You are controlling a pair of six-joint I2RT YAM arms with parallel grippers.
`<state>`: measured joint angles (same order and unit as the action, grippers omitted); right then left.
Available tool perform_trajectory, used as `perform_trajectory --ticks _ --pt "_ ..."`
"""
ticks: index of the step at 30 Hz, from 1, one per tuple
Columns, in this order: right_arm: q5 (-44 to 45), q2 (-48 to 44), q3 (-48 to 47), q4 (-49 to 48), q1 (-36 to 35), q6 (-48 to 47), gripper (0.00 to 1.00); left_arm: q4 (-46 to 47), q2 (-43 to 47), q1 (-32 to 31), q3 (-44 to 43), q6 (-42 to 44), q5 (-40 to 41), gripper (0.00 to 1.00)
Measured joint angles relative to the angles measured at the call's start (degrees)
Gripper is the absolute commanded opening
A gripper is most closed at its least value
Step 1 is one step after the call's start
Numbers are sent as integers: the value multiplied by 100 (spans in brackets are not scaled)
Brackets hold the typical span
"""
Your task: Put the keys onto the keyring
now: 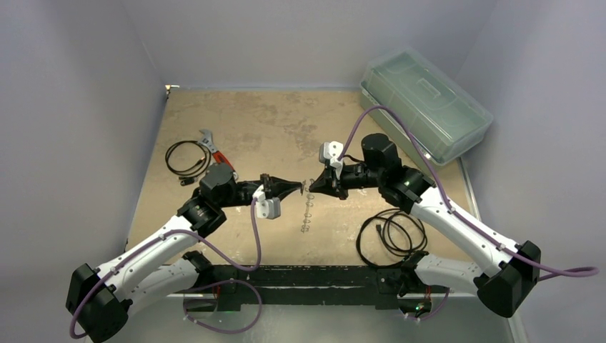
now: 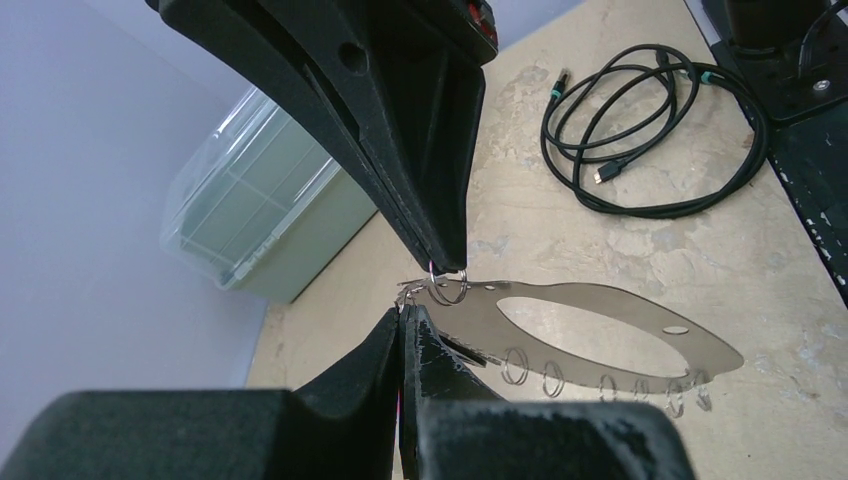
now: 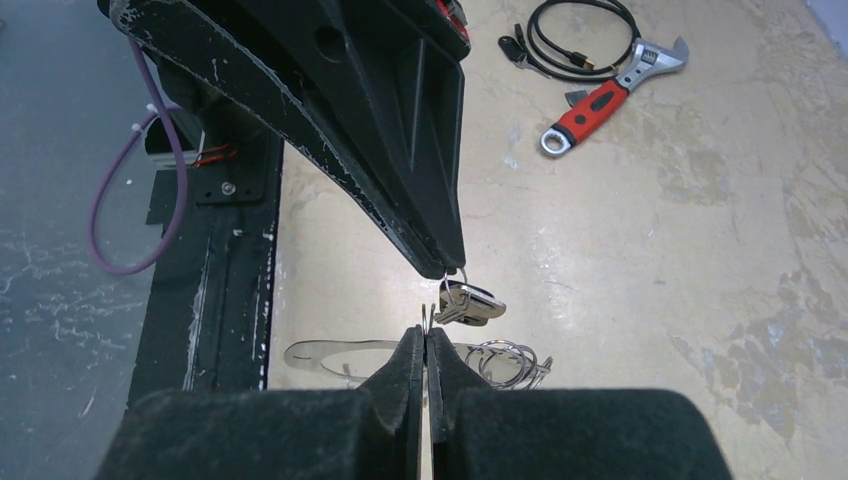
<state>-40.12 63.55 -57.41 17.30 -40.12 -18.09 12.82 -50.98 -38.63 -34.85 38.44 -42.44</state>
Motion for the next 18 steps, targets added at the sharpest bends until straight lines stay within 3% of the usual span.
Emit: perform_trajectory --ticks 18 --pt "4 4 -2 -7 0 -7 0 -4 -42 0 0 -28 -214 0"
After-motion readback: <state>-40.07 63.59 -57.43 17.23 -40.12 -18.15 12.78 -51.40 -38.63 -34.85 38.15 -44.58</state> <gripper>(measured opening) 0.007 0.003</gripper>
